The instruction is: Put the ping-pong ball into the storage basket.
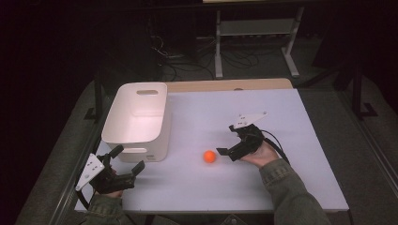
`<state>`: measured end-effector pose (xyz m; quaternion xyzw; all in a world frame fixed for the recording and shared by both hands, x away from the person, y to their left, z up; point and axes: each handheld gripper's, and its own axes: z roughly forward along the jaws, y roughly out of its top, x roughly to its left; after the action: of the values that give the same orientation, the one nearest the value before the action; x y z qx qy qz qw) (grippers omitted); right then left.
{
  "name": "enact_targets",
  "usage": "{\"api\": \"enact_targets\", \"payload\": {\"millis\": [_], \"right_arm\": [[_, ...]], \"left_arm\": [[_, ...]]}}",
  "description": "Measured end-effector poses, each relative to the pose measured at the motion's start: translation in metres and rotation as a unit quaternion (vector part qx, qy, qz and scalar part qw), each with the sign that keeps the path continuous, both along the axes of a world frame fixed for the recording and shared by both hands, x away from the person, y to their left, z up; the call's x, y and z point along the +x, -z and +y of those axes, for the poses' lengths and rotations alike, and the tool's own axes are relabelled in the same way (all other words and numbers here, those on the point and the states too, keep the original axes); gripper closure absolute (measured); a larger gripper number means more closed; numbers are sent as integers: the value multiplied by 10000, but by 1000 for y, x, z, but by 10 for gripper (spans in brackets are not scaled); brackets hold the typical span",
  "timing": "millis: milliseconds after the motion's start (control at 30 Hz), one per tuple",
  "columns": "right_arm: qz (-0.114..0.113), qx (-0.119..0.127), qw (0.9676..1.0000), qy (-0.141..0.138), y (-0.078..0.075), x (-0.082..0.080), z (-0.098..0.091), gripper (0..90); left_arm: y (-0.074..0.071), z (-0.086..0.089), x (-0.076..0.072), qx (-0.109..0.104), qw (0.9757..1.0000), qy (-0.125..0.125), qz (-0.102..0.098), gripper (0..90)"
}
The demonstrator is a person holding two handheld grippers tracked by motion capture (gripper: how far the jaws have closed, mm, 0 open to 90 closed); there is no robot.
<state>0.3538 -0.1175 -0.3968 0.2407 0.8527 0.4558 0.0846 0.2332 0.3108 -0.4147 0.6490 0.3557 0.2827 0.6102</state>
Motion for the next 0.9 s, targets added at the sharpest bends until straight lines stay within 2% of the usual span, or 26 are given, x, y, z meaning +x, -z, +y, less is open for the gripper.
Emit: {"api": "enact_targets", "payload": {"millis": [900], "right_arm": [[173, -219, 9992, -280, 14, 4, 23, 0]], "left_arm": [[0, 0, 0, -6, 10000, 27, 7, 0]]}}
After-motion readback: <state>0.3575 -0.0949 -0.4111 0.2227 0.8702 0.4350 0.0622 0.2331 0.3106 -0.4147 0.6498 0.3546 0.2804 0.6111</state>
